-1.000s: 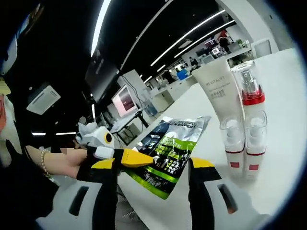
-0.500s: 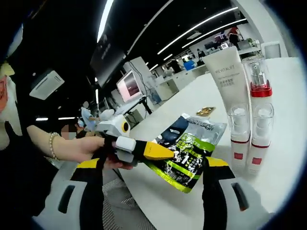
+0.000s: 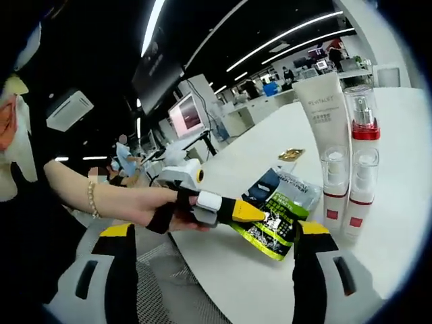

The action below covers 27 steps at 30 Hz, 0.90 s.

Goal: Arrange the skincare products in the storage area until every visible bottle or jar stands upright without overlapping.

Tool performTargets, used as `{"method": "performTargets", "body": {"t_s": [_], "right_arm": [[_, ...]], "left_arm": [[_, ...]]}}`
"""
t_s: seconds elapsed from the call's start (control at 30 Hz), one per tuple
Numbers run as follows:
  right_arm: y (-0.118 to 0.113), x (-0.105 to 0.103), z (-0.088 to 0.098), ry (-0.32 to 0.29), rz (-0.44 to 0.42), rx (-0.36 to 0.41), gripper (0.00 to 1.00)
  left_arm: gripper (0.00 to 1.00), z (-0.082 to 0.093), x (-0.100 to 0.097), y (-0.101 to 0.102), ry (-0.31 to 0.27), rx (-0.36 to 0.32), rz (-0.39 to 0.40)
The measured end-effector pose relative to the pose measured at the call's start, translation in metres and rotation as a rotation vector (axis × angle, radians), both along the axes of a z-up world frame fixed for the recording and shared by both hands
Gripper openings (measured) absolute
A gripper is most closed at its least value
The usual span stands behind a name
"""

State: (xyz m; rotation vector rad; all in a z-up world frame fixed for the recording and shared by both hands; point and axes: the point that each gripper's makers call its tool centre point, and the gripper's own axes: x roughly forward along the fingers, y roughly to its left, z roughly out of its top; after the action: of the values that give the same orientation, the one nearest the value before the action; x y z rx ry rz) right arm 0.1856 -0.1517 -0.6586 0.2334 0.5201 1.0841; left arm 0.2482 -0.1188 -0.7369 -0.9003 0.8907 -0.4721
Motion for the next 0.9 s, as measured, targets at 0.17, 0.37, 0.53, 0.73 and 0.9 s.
{"method": "performTargets", "body": {"t_s": [0.17,0.37,0.53,0.73,0.9], "right_arm": [[-0.007,0.001,-0.002,-0.005,-0.019,-0.021,0.99],[-0.024,0.008,-0.004,-0.019,-0.070,-0.061,0.99],[-0.041,0.015,-0.009,-0.013,-0.126,-0.089,0.99],[-0.068,0.026,-0.012,-0.014,-0.209,-0.105,0.99],[-0.090,0.031,-0.017,-0.014,-0.246,-0.126,0.99]], "left_arm": [[0.01,-0.004,0.002,-0.001,0.003,0.013,-0.007],[0.01,-0.009,0.003,0.001,0.011,0.037,-0.011],[0.01,-0.014,0.003,0.002,0.015,0.050,-0.007],[0.05,-0.019,0.000,0.004,0.019,0.109,-0.032],[0.07,-0.019,-0.001,0.004,0.003,0.166,-0.057]]}}
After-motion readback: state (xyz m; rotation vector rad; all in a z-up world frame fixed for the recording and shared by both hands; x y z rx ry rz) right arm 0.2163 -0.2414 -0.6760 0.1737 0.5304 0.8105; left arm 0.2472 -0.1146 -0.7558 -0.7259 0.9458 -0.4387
